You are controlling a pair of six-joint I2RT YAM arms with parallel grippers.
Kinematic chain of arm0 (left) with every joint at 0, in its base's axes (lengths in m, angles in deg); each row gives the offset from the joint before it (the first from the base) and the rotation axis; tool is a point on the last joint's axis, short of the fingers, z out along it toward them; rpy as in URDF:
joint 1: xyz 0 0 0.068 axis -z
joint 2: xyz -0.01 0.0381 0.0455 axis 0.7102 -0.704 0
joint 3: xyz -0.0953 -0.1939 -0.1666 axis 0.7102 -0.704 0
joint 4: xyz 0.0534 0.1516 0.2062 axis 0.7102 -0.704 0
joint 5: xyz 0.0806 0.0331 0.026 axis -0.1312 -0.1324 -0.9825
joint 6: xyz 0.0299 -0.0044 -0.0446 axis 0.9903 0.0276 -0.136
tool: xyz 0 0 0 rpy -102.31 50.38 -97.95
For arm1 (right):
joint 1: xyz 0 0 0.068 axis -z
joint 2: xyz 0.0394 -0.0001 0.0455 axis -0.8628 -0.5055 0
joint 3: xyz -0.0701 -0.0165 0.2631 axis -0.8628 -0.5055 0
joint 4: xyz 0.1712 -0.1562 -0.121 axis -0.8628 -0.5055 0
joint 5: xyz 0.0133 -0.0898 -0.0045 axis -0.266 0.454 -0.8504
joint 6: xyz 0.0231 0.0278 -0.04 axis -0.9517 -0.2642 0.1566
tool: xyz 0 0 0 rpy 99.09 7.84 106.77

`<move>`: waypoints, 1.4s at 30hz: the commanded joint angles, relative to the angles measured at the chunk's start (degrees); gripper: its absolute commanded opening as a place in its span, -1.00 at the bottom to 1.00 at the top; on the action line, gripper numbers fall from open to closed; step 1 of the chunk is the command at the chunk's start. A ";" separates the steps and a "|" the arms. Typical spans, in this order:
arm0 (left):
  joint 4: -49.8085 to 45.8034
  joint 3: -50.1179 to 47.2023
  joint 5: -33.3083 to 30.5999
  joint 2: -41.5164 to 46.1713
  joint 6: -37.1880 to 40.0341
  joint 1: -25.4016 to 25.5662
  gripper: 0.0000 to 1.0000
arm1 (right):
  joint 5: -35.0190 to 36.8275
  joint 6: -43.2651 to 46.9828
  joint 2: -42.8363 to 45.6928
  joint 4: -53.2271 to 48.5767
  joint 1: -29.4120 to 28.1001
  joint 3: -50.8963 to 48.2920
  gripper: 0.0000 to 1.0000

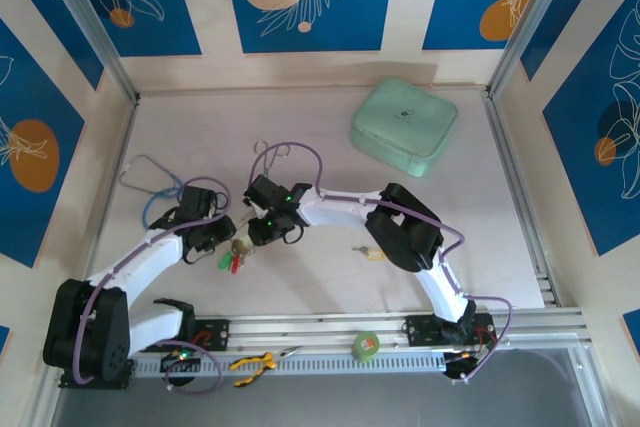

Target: Put the keys on the keyring

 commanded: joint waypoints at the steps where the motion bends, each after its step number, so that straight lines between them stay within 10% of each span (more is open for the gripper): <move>1: -0.18 -0.94 -0.75 -0.35 0.16 -0.62 -0.26 | 1.71 0.84 -1.30 -2.91 -0.59 1.57 -0.48; 42: 1.34 -1.97 -0.24 -1.50 0.61 -0.55 -0.33 | -1.01 0.72 -2.47 -3.16 -0.99 3.16 -0.60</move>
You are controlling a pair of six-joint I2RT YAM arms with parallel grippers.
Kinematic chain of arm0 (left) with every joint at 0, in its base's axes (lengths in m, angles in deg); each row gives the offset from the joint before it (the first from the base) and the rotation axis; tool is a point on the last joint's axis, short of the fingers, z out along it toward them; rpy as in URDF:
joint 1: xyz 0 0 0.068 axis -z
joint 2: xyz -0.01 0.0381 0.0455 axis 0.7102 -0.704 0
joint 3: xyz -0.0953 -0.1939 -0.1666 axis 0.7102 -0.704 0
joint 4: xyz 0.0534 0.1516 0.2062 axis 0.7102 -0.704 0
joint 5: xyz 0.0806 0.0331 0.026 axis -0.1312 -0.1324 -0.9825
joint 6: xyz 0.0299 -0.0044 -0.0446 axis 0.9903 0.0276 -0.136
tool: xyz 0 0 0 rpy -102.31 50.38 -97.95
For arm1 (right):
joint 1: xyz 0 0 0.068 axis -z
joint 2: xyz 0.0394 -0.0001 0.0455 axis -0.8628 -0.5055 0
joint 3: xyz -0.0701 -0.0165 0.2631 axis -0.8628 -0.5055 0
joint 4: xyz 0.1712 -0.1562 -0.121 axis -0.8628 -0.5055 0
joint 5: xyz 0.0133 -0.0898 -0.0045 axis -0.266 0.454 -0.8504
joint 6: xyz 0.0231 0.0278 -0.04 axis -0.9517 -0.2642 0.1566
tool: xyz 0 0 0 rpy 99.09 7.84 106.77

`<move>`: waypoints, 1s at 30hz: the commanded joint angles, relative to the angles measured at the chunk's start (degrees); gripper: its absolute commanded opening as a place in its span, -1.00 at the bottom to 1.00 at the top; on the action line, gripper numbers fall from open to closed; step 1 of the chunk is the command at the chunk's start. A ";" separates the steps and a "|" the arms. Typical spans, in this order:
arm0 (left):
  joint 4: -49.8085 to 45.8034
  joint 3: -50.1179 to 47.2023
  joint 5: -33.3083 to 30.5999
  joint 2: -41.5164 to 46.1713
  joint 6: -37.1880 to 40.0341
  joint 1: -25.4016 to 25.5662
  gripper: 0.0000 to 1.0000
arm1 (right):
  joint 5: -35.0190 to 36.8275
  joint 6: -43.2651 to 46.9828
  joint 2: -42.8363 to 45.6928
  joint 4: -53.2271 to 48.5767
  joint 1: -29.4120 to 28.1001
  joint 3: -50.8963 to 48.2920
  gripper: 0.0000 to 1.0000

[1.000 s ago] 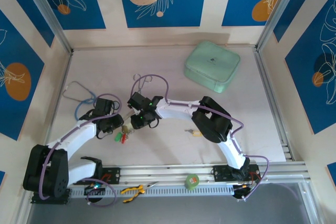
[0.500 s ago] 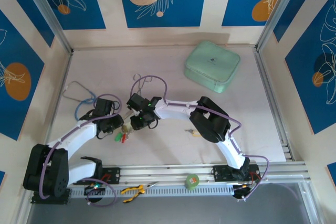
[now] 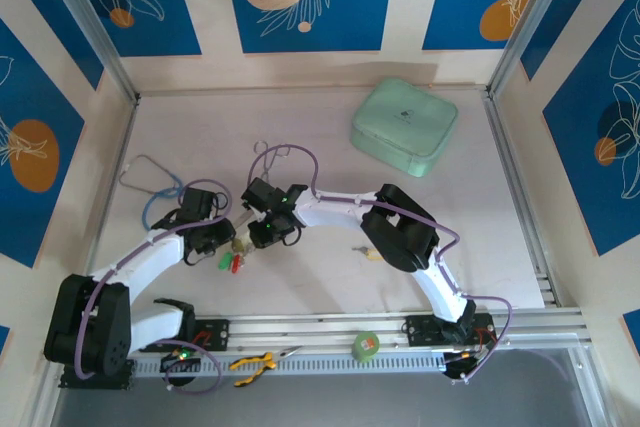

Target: Put the keys on the keyring

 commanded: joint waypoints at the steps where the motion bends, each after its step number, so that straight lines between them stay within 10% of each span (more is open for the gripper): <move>1: -0.02 -0.76 -0.25 -0.34 0.62 -0.55 -0.33 | -1.57 0.71 -0.86 -0.24 -0.33 1.59 -0.61; 30: 0.11 -1.16 0.09 0.92 1.24 -0.59 -0.32 | 0.92 2.80 1.25 -3.13 -1.27 3.04 -1.00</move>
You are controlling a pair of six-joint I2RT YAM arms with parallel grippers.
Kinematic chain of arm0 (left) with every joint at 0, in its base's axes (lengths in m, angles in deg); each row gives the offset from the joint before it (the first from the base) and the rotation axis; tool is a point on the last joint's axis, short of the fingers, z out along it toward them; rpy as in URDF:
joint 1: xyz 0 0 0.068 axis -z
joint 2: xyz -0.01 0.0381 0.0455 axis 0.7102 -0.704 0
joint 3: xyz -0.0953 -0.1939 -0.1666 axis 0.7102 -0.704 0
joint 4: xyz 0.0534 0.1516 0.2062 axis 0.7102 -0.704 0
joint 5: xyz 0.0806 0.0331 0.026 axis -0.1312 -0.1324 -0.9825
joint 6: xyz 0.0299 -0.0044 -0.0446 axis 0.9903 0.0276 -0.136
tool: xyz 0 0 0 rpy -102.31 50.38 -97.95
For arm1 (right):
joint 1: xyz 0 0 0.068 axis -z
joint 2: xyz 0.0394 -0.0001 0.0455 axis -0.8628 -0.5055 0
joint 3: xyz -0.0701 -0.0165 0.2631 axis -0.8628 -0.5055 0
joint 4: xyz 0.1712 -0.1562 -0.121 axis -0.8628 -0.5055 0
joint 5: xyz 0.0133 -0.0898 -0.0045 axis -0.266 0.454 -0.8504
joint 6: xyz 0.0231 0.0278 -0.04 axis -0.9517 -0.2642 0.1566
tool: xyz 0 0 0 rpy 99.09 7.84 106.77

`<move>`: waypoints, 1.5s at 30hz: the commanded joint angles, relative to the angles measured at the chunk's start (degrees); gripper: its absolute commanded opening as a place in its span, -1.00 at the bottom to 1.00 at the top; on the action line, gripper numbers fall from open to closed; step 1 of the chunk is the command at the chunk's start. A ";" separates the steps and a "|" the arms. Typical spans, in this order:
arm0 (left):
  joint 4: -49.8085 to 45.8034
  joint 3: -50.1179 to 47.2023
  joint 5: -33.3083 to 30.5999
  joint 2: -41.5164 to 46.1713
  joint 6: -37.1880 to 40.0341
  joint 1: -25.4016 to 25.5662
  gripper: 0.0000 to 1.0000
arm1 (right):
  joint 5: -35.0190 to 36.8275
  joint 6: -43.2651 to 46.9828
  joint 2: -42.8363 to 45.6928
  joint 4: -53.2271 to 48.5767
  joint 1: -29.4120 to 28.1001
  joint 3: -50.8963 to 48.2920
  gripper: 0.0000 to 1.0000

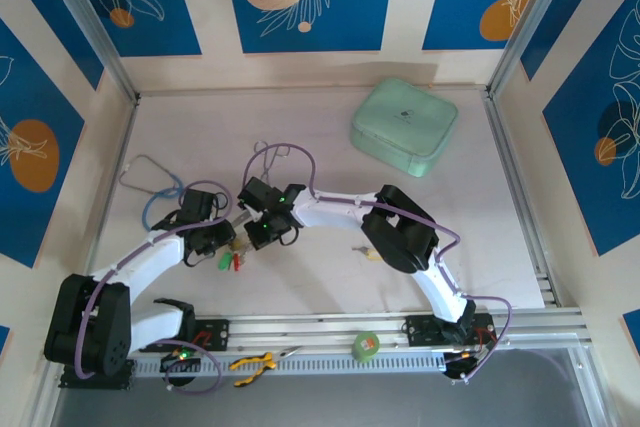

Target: Put the keys on the keyring

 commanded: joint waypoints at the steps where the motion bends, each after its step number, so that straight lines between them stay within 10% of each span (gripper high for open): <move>1: 0.13 -0.81 0.35 1.36 0.71 -0.55 -0.32 | 1.32 1.43 1.74 -2.68 -0.53 1.09 -1.00; 22: -2.97 -2.25 2.22 11.37 -7.25 8.51 -0.24 | 9.02 5.56 18.47 -8.50 -3.91 -19.34 -1.00; 45: -1.45 -5.88 1.25 11.48 -10.58 11.77 -0.28 | 6.04 4.66 13.99 -6.95 -4.48 -17.96 -0.92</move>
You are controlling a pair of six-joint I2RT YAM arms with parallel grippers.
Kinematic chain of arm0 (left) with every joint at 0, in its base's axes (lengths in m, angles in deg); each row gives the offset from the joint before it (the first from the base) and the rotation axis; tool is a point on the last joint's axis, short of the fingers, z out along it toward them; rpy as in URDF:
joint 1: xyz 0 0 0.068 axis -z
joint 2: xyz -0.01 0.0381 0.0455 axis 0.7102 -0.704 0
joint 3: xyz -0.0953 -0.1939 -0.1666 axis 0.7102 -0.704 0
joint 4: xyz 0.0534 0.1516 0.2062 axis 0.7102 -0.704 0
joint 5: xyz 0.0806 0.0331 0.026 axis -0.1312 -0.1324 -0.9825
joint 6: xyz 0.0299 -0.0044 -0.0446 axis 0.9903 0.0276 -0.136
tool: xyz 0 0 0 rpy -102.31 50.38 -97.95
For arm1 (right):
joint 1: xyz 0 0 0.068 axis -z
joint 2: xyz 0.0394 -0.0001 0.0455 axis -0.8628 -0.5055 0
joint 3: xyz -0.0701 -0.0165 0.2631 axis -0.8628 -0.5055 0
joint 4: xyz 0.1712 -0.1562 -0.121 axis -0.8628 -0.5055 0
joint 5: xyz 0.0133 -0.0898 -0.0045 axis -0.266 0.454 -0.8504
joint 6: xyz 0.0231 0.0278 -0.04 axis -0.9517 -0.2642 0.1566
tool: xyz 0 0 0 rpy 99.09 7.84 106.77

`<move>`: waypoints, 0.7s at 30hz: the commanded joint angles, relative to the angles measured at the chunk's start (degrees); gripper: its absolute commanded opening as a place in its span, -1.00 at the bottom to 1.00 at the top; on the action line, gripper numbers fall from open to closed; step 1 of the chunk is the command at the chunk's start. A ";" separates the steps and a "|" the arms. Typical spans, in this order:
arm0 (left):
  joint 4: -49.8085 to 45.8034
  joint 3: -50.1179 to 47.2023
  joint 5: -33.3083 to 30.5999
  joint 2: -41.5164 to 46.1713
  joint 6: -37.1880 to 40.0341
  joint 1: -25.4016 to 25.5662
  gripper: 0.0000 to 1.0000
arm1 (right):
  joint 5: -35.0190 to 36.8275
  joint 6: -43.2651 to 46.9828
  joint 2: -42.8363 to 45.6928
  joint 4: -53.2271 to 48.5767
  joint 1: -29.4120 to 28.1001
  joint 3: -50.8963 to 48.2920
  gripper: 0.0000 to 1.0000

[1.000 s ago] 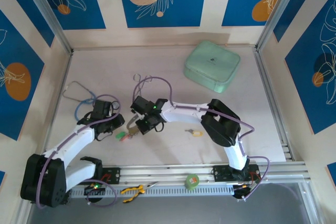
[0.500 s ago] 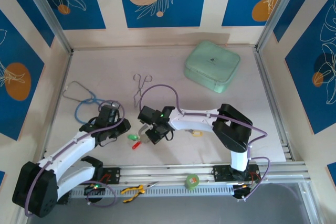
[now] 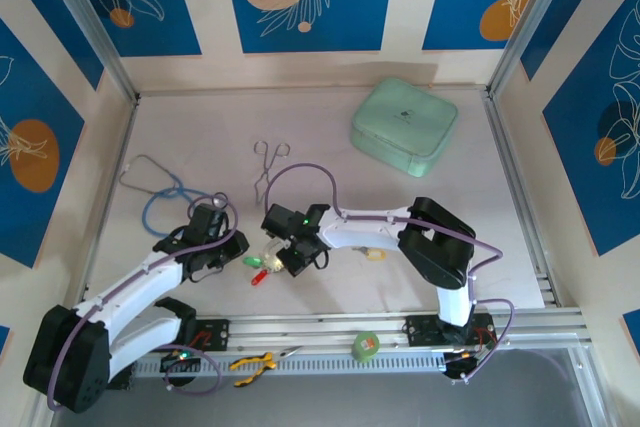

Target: Put the keys on the keyring

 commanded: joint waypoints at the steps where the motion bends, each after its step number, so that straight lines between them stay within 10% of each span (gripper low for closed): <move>1: -0.13 -0.63 -0.67 0.17 -0.19 0.60 -0.28 | -2.01 0.18 -1.07 0.22 -0.27 1.39 -0.90; 21: 0.13 -0.35 -0.45 -0.55 -0.06 0.71 -0.28 | -7.44 -1.66 3.21 3.99 2.39 -1.77 -0.65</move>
